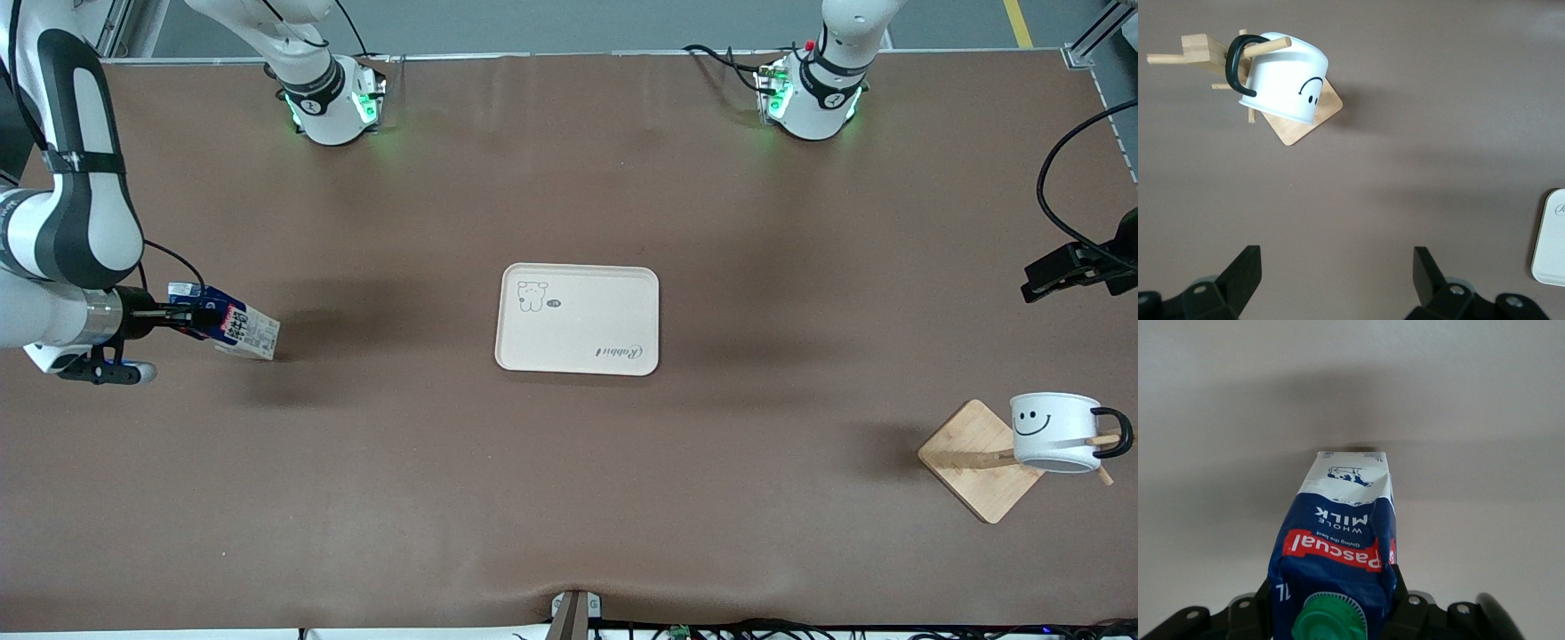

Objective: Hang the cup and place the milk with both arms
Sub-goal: 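Lower the milk carton onto the table while the left gripper withdraws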

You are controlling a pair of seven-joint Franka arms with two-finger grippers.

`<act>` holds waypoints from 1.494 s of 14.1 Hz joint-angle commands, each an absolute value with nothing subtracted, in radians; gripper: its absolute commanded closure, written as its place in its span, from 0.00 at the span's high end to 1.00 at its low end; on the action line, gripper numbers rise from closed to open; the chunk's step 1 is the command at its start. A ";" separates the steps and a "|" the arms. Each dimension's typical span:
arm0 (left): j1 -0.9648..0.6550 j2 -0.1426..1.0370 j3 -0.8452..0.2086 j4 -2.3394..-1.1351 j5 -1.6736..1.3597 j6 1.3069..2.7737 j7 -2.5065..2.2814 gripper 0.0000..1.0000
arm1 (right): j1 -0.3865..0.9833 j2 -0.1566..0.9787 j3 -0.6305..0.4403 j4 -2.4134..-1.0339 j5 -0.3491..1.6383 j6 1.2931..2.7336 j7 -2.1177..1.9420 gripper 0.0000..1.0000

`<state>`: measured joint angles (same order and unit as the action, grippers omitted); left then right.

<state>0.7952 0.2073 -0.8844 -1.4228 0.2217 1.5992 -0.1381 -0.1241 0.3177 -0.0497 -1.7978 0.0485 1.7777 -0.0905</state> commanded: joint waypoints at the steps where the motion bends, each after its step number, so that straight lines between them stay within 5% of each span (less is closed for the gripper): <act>1: 0.804 0.176 -0.910 -1.417 0.244 1.577 -0.138 1.00 | -0.147 0.270 -0.028 -1.879 0.014 1.815 -0.097 0.00; 6: 0.760 0.173 -0.868 -1.419 0.224 1.577 -0.133 1.00 | -0.147 0.268 -0.028 -1.933 0.000 1.842 -0.097 0.00; 9: 0.605 0.138 -0.680 -1.424 0.160 1.577 -0.127 1.00 | -0.150 0.275 -0.026 -1.953 0.002 1.855 -0.097 0.09; 11: 0.482 0.112 -0.538 -1.433 0.120 1.572 -0.127 1.00 | -0.150 0.275 -0.026 -1.953 0.002 1.856 -0.097 0.44; 13: 0.329 0.065 -0.374 -1.469 0.103 1.563 -0.126 1.00 | -0.149 0.275 -0.026 -1.953 0.002 1.856 -0.098 0.67; 16: 0.151 -0.006 -0.209 -1.540 0.071 1.551 -0.127 1.00 | -0.149 0.275 -0.026 -1.950 0.002 1.856 -0.097 0.67; 17: 0.093 -0.026 -0.151 -1.558 0.058 1.549 -0.126 1.00 | -0.149 0.275 -0.026 -1.951 0.002 1.856 -0.097 0.74; 18: 0.045 -0.043 -0.111 -1.581 0.057 1.549 -0.126 1.00 | -0.149 0.276 -0.026 -1.950 0.002 1.856 -0.097 0.96; 21: -0.011 -0.069 -0.081 -1.606 0.057 1.526 -0.127 1.00 | -0.149 0.276 -0.026 -1.953 0.002 1.855 -0.097 1.00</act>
<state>0.0165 -0.0293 -0.1027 -1.5649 0.0742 1.5416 -0.1370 -0.1284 0.2941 -0.0452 -1.9246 0.0203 1.8412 -0.0906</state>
